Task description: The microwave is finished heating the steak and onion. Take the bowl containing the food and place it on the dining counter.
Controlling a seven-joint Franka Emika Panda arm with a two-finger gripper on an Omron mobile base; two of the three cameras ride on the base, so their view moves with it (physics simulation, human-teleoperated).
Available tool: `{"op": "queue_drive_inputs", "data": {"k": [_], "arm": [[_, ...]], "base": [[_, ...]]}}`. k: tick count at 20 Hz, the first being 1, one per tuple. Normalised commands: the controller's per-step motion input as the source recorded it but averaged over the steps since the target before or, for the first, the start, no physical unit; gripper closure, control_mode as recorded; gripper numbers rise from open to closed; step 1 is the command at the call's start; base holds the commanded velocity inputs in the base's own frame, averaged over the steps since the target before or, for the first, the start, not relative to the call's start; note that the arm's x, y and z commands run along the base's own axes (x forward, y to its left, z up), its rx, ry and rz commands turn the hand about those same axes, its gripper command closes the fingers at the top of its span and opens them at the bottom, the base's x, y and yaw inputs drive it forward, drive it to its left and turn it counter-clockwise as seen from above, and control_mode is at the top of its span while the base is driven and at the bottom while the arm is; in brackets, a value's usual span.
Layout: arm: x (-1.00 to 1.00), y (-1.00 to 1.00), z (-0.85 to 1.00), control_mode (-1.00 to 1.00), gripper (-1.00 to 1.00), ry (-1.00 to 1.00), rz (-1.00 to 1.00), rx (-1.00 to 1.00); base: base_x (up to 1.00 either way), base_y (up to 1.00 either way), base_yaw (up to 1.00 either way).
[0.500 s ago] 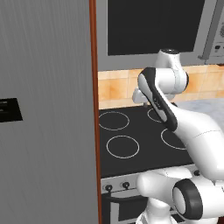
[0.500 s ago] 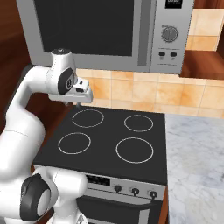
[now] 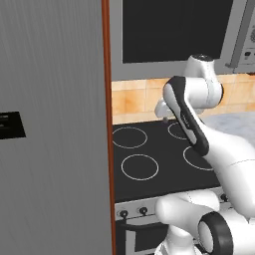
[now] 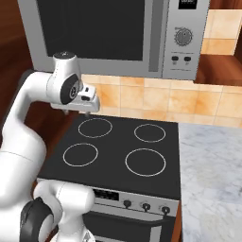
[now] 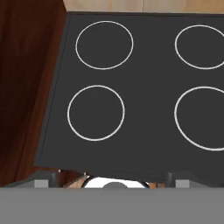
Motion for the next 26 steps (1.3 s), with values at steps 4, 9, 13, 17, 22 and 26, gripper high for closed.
{"op": "queue_drive_inputs", "data": {"k": [4, 9, 13, 17, 22, 26], "arm": [[-0.77, -0.45, 0.52, -1.00, -1.00, -0.38, 0.02, 0.00], [-0.80, -0.67, 0.93, -1.00, -1.00, -0.61, 0.01, 0.00], [-0.72, -0.97, 1.00, -1.00, -1.00, -0.74, 0.05, 0.00], [-0.54, -0.99, 0.80, -1.00, -1.00, -0.66, 0.08, 0.01], [-0.19, -0.31, 0.04, -1.00, -1.00, -0.12, 0.05, 0.00], [0.01, -0.03, 0.04, -1.00, -1.00, -0.05, 0.00, 0.00]], "base": [[0.00, 0.00, 0.00], [0.00, 0.00, 0.00], [0.00, 0.00, 0.00], [0.00, 0.00, 0.00], [0.00, 0.00, 0.00], [0.00, 0.00, 0.00]]}}
